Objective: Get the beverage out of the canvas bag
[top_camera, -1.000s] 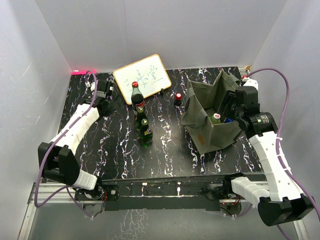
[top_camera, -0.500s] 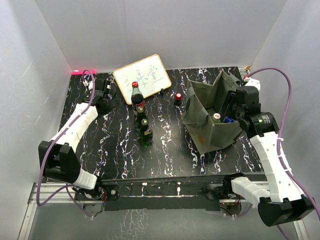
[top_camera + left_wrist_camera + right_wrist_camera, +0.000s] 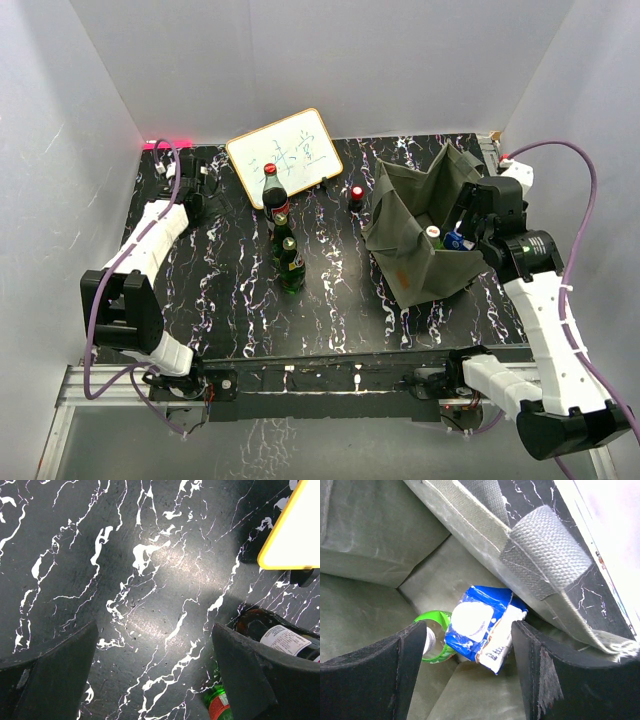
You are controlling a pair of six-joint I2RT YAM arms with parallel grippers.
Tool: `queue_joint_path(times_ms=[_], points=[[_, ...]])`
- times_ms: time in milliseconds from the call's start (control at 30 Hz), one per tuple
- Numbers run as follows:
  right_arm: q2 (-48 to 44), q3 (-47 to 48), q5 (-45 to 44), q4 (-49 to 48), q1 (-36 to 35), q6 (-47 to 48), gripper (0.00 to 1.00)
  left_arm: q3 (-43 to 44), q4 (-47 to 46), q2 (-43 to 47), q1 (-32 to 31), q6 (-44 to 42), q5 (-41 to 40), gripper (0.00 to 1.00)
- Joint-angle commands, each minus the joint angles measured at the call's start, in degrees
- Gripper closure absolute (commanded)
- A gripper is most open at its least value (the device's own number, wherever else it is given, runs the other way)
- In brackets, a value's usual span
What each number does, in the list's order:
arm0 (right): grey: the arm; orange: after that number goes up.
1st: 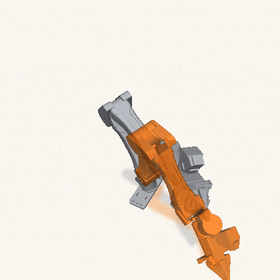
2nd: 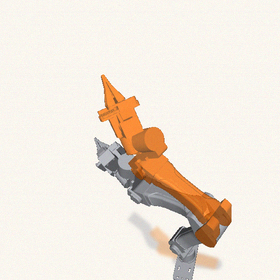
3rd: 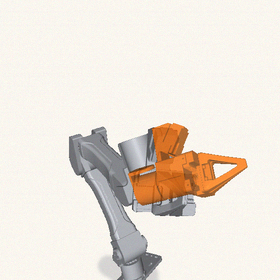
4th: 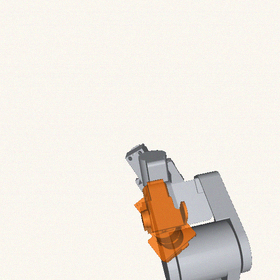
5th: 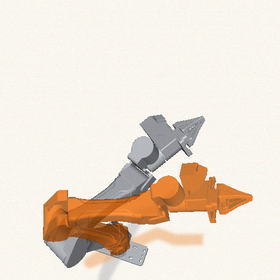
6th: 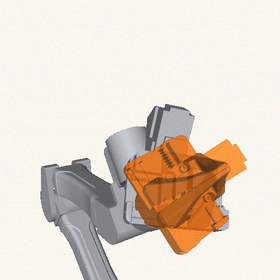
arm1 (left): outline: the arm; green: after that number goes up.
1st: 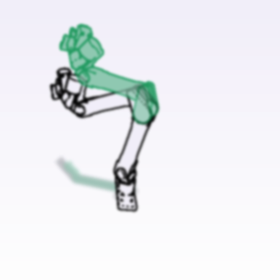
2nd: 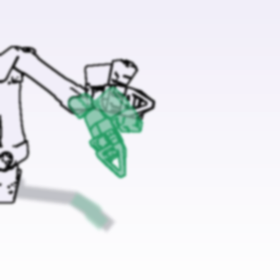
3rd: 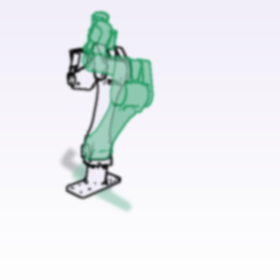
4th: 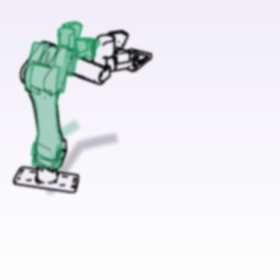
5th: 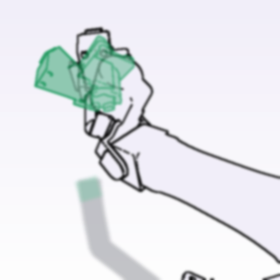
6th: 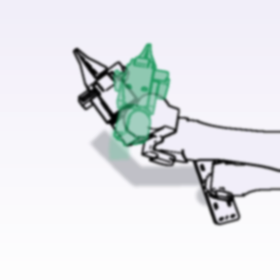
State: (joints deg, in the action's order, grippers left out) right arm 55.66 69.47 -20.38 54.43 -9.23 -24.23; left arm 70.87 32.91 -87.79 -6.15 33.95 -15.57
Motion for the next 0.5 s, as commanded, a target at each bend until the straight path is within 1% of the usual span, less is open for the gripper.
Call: queue_joint_path(times_ms=[0, 133, 267, 333, 467], points=[[-2.48, 0.44, -3.95, -0.35, 0.36, 0.36, 0.28, 0.66, -0.77, 0.75, 1.15, -1.90, 0.65, 0.05], [1.08, 0.22, -5.87, 4.41, 0.36, -2.77, 0.28, 0.58, -2.11, 0.83, 1.80, -3.62, 1.23, 0.05], [2.64, -0.12, -6.09, 5.63, 0.36, -4.07, 0.28, 0.38, -3.61, 0.99, 2.00, -5.65, 1.95, 0.05], [3.63, 0.17, -7.72, 6.86, 0.36, -5.19, 0.28, 0.04, -4.48, 1.33, 2.14, -6.91, 2.15, 0.05], [6.00, 1.61, -10.03, 11.06, 0.36, -9.51, 0.19, -0.83, -6.12, 2.08, 2.67, -8.46, 1.93, 0.05]])
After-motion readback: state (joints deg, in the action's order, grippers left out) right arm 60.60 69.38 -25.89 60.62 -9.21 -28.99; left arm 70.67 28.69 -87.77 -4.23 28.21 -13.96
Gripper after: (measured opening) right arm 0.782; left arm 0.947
